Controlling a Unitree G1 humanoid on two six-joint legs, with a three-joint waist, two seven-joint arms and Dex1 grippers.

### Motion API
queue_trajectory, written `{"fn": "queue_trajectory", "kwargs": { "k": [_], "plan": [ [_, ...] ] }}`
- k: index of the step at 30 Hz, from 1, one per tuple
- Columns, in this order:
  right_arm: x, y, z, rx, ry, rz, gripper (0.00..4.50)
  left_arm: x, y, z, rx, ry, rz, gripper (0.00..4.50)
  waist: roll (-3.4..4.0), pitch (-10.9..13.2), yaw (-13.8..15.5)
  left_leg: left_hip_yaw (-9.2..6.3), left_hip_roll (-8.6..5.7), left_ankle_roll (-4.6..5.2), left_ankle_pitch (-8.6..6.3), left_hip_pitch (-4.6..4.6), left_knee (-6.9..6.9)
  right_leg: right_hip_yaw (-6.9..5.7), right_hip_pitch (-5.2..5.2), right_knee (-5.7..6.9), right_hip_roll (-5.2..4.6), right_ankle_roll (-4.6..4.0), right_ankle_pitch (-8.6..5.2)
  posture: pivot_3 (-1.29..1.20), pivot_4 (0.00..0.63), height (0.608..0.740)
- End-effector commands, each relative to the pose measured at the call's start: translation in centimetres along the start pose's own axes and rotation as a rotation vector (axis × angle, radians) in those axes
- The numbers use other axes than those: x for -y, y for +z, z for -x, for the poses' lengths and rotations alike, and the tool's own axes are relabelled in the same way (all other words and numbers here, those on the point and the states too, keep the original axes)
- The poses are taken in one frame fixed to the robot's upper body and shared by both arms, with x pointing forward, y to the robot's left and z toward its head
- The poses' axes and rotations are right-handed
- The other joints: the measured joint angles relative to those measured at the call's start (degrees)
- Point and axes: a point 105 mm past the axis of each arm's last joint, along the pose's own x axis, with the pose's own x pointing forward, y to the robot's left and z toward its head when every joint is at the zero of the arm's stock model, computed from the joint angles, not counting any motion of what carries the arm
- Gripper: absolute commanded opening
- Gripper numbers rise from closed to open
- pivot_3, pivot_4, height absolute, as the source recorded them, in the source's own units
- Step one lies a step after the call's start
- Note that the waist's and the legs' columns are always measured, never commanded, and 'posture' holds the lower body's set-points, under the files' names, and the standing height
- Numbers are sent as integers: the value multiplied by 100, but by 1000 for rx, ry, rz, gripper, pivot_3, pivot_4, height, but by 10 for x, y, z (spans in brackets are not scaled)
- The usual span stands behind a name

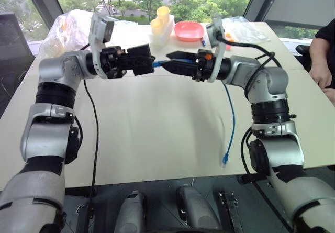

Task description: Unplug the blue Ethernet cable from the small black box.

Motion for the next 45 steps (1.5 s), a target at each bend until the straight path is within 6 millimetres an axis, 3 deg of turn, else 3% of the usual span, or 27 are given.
{"fn": "queue_trajectory", "kwargs": {
  "k": [1, 15, 38, 41, 45],
  "plan": [
    [-10, 18, -4, 44, 34, 42, 4463, 4, 6, -1, -12, -14, -38, 551, 0, 0, 0, 0, 0, 0, 0, 0, 0, 0, 0, 0, 0, 0, 0, 0, 150, 735],
    [-11, -3, -6, -36, 26, 85, 4463, 0, 8, -1, 2, -1, -45, 551, 0, 0, -3, 0, 0, 0, 0, -1, -1, 0, 0, -1, 1, 0, 0, 0, 150, 735],
    [-4, -5, -14, -30, -7, 83, 4463, -1, 0, -5, -23, -10, -47, 551, 0, 0, -2, 0, 0, 0, 0, -1, -1, 0, 0, -1, 1, 0, 0, 0, 150, 735],
    [-5, -5, -15, -30, -1, 83, 3734, -2, -1, -5, -21, -7, -46, 551, 0, 0, -4, 0, 0, 0, 0, -1, -1, 0, 0, -1, 1, 0, 0, 0, 150, 735],
    [-6, -8, -17, -39, 5, 81, 1695, -3, 1, -4, -16, -2, -49, 551, 0, 0, -1, 0, 0, 0, 0, -1, -1, 0, -1, -1, 1, 0, 0, 0, 150, 735]
  ]
}}
